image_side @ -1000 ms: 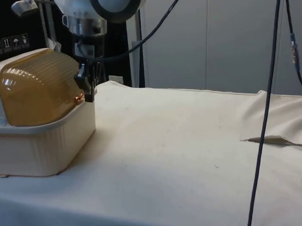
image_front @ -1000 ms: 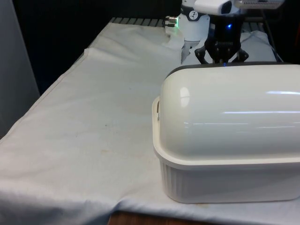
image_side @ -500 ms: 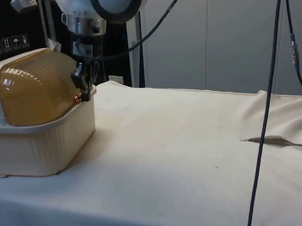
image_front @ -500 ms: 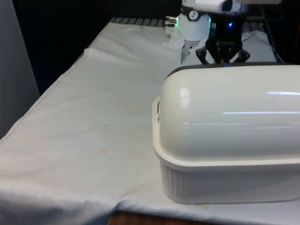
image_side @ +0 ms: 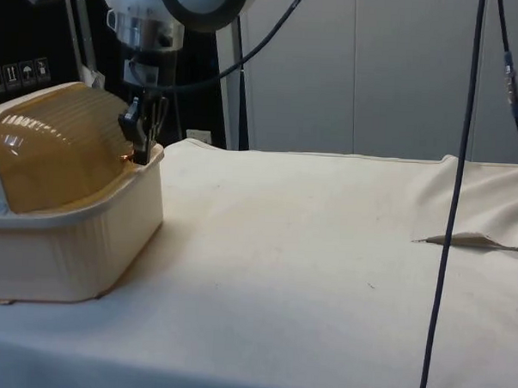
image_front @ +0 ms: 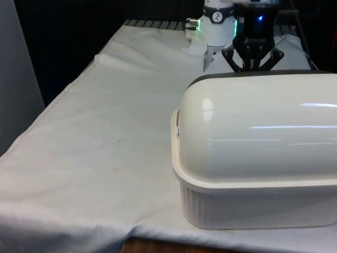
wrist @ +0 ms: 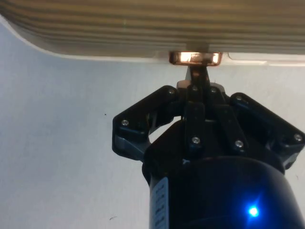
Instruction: Open the lid, then close it.
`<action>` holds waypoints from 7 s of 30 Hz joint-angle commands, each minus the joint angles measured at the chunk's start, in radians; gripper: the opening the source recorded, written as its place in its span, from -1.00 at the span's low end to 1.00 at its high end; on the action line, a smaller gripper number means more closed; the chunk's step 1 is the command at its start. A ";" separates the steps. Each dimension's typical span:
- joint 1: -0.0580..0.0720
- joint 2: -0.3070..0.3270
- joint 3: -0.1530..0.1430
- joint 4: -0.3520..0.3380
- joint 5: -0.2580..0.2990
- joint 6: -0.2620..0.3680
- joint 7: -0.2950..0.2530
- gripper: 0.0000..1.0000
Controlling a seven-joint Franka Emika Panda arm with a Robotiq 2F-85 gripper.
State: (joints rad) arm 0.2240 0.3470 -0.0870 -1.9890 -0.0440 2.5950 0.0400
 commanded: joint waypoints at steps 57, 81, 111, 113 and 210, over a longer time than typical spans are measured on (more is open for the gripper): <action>0.005 -0.049 0.007 0.012 0.008 0.233 0.004 -1.00; 0.004 -0.047 0.002 0.097 0.003 0.242 0.003 -1.00; 0.003 -0.072 0.004 0.223 0.007 0.085 -0.002 -1.00; 0.005 -0.076 0.000 0.221 -0.001 0.088 0.004 -1.00; 0.002 0.132 -0.001 0.400 -0.001 0.035 -0.006 -1.00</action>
State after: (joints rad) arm 0.2270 0.4860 -0.0910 -1.5790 -0.0470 2.6290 0.0370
